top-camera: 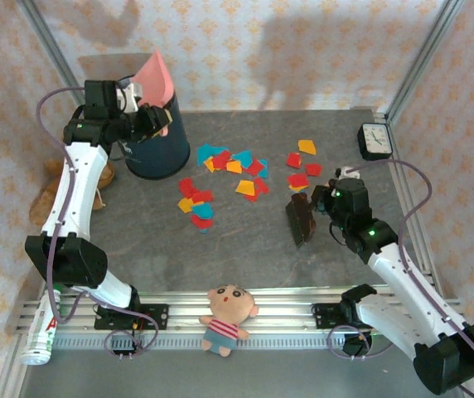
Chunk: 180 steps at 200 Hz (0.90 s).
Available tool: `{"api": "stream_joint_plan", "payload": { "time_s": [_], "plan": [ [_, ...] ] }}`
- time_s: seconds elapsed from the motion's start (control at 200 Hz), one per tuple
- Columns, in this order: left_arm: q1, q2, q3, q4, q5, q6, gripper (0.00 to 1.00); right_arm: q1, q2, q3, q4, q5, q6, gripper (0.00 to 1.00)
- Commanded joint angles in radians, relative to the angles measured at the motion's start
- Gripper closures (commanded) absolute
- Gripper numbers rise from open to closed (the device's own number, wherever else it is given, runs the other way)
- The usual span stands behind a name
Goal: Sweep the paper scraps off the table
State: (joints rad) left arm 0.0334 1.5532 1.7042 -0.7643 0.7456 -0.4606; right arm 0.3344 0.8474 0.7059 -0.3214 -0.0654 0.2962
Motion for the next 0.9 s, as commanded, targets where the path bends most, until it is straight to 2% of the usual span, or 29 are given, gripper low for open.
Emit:
{"api": "stream_joint_plan", "payload": {
  "time_s": [0.0, 0.21, 0.37, 0.51, 0.896],
  "plan": [
    [-0.04, -0.071, -0.009, -0.191, -0.134, 0.214, 1.0, -0.084, 0.009, 0.063, 0.093, -0.082, 0.063, 1.0],
    [-0.116, -0.143, -0.087, -0.249, -0.252, 0.285, 1.0, -0.216, 0.12, 0.138, 0.173, -0.19, 0.11, 1.0],
    [-0.169, -0.168, -0.149, -0.268, -0.296, 0.33, 1.0, -0.306, 0.294, 0.245, 0.274, -0.309, 0.158, 1.0],
    [-0.235, -0.191, -0.21, -0.252, -0.32, 0.364, 1.0, -0.332, 0.446, 0.352, 0.276, -0.306, 0.177, 1.0],
    [-0.36, -0.211, -0.297, -0.27, -0.373, 0.402, 1.0, -0.362, 0.726, 0.471, 0.29, -0.28, 0.177, 1.0]
  ]
}}
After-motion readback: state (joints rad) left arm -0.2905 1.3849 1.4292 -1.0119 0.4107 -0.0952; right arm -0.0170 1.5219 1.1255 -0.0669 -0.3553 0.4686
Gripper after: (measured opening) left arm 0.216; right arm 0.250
